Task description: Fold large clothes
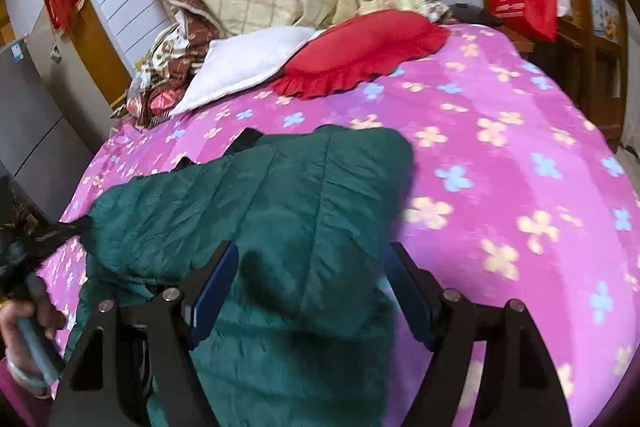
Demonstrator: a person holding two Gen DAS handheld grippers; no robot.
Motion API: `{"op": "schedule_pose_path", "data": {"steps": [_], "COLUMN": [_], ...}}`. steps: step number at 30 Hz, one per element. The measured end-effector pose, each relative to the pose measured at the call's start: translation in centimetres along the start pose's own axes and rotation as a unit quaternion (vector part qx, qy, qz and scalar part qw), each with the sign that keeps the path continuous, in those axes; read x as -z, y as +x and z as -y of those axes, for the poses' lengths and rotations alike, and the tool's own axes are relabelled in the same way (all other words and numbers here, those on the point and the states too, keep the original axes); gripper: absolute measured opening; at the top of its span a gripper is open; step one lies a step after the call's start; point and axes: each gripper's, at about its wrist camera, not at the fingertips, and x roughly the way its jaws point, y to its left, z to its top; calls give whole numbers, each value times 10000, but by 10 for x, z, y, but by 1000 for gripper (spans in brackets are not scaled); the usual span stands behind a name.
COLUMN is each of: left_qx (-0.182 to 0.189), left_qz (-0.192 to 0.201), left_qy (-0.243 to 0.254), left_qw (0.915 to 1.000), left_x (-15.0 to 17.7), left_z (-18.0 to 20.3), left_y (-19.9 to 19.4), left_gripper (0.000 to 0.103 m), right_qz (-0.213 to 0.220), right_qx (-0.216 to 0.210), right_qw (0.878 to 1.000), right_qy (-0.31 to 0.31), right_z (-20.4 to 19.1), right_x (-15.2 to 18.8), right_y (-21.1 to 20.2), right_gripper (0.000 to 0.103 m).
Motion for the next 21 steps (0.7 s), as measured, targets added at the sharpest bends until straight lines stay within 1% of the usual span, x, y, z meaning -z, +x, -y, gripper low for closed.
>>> {"op": "schedule_pose_path", "data": {"steps": [2,4,6,8,11,13,14,15,17,18,19,21], "left_qx": [-144,-204,-61,40,193,252,254,245,252,237,181,-64], "left_qz": [-16,-170,-262,-266,-88,181,374,506,640,618,545,263], "left_qy": [-73,-91,-130,-139,-239,-229,-194,-158,-102,-34,44,295], "left_qw": [9999,9996,9996,9995,9995,9993,9988,9983,9976,9978,9983,9992], "left_x": [0,3,6,5,1,-1,-2,-2,-1,0,0,3], "left_z": [-14,-26,-33,-35,-38,-36,-33,-30,-23,-18,-14,-4], "left_y": [3,14,19,16,-3,-18,-27,-32,-35,-31,-25,-4], "left_gripper": [0,0,0,0,0,16,20,23,29,31,32,32], "right_qz": [-81,-164,-302,-538,-578,-479,-330,-188,-100,-103,-135,-205], "right_qx": [4,119,339,577,681,760,724,577,369,284,235,207], "right_qw": [9999,9991,9973,9942,9932,9933,9942,9953,9957,9951,9943,9916], "right_qy": [-149,-371,-582,-727,-750,-721,-721,-750,-841,-940,-1032,-1264], "right_z": [-13,-27,-39,-47,-50,-51,-54,-59,-70,-78,-84,-101], "right_x": [-4,-7,-8,-8,-14,-18,-18,-19,-19,-19,-19,-19], "right_y": [23,49,74,97,95,79,67,56,45,45,47,61], "right_gripper": [79,79,79,81,81,81,81,81,81,81,81,81]}}
